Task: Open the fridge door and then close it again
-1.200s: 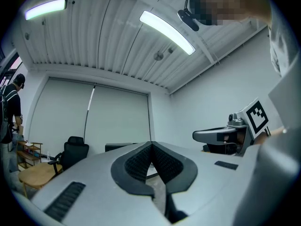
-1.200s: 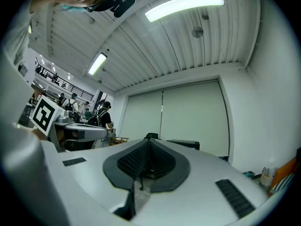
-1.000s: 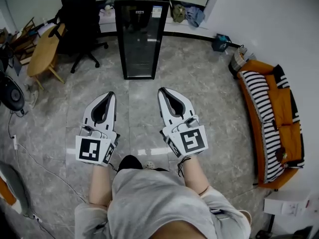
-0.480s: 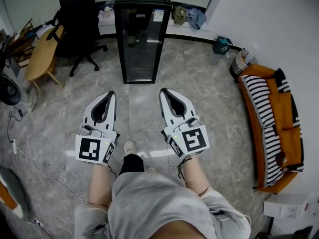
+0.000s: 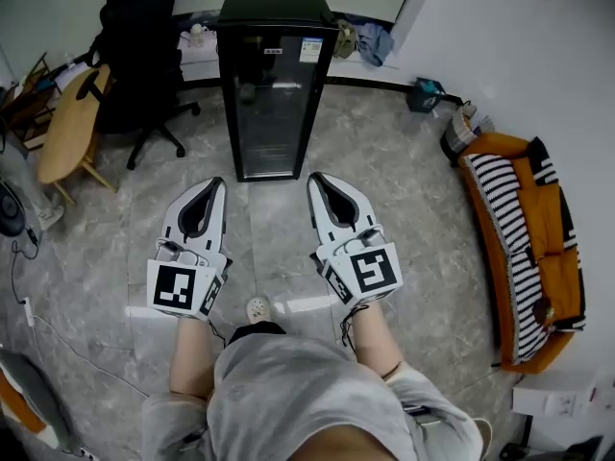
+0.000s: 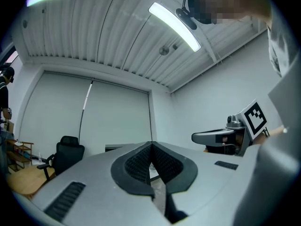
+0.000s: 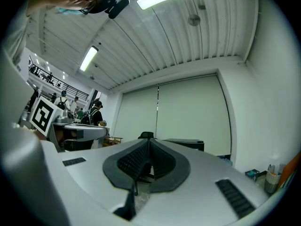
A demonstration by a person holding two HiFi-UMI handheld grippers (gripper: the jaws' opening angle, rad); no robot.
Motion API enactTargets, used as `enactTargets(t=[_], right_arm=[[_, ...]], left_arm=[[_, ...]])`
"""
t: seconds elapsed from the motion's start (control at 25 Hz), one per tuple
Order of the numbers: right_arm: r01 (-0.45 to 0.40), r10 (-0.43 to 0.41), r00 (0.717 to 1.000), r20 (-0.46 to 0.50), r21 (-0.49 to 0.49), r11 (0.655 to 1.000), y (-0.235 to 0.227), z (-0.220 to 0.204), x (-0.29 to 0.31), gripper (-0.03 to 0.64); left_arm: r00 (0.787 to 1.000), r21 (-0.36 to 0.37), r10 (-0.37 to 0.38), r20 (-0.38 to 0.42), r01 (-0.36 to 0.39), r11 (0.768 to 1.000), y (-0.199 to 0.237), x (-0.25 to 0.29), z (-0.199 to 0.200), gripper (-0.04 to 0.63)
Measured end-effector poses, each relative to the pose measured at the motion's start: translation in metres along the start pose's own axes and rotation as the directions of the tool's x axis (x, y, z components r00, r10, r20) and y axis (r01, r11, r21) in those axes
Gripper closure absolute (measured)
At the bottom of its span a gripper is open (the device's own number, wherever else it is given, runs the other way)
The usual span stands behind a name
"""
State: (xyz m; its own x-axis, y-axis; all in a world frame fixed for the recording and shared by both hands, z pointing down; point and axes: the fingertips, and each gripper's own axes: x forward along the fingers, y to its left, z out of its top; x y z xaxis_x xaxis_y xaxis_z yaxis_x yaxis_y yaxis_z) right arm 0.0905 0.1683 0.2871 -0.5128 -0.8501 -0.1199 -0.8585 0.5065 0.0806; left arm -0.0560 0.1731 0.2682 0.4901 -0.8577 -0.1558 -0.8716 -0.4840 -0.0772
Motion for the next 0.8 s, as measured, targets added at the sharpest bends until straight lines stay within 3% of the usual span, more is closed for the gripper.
enactTargets(t=[0.44,0.8], right_arm=[[0.054,-0.054,0.999,-0.008,-0.013,0.998,-0.006,-0.016,0.075,0.592],[0.067,-0.067,0.997,-0.039,-0.005,0.998,-0.028,-0.034,0.115,0.592]], left_arm=[[0.998,-0.010,-0.056,0.001,0.056,0.998,0.067,0.048,-0.019,0.582],[0.998,-0.040,-0.066,-0.021,0.065,0.997,0.093,0.087,-0.040,0.581]])
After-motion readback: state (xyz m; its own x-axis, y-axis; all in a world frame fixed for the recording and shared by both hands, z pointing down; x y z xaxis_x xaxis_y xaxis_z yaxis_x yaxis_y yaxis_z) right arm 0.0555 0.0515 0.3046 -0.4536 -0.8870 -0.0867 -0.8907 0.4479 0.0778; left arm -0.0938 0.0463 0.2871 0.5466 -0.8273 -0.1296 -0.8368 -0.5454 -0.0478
